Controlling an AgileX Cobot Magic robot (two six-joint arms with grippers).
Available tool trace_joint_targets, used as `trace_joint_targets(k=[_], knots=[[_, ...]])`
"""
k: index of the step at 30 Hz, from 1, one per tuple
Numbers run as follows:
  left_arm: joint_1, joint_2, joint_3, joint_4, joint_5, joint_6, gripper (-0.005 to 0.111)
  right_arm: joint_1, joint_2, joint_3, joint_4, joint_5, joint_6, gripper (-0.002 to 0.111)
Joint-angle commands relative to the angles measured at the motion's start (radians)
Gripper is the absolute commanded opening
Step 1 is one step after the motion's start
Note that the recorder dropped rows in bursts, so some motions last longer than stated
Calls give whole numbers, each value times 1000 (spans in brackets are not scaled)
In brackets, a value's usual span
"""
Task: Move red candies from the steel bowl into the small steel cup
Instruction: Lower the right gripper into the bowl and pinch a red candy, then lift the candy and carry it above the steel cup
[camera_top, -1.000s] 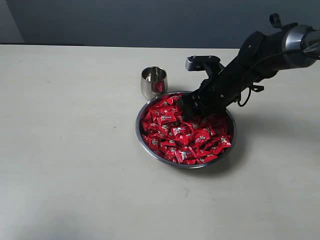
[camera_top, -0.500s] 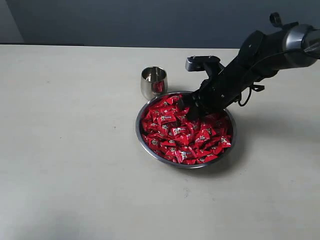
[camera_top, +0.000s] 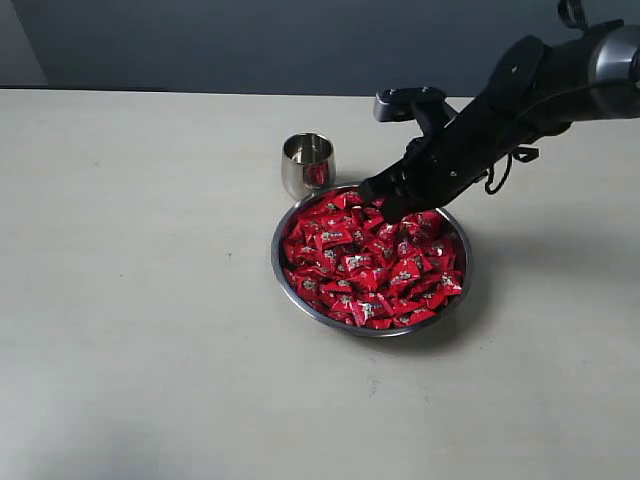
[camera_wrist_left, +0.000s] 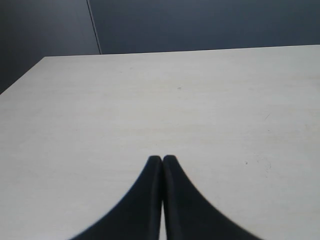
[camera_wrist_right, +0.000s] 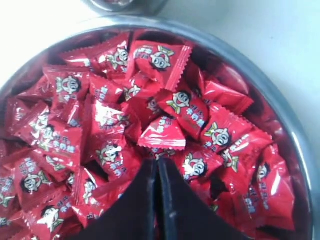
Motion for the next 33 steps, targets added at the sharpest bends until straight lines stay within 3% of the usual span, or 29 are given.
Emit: trace_joint_targets(k=[1,33], knots=[[-5,-5,5,2,-8,-1,0,0,-14,-5,-15,13,3,-1],[-5,-5,5,2,-8,-1,0,0,-76,-163,-17,63,54,-1]])
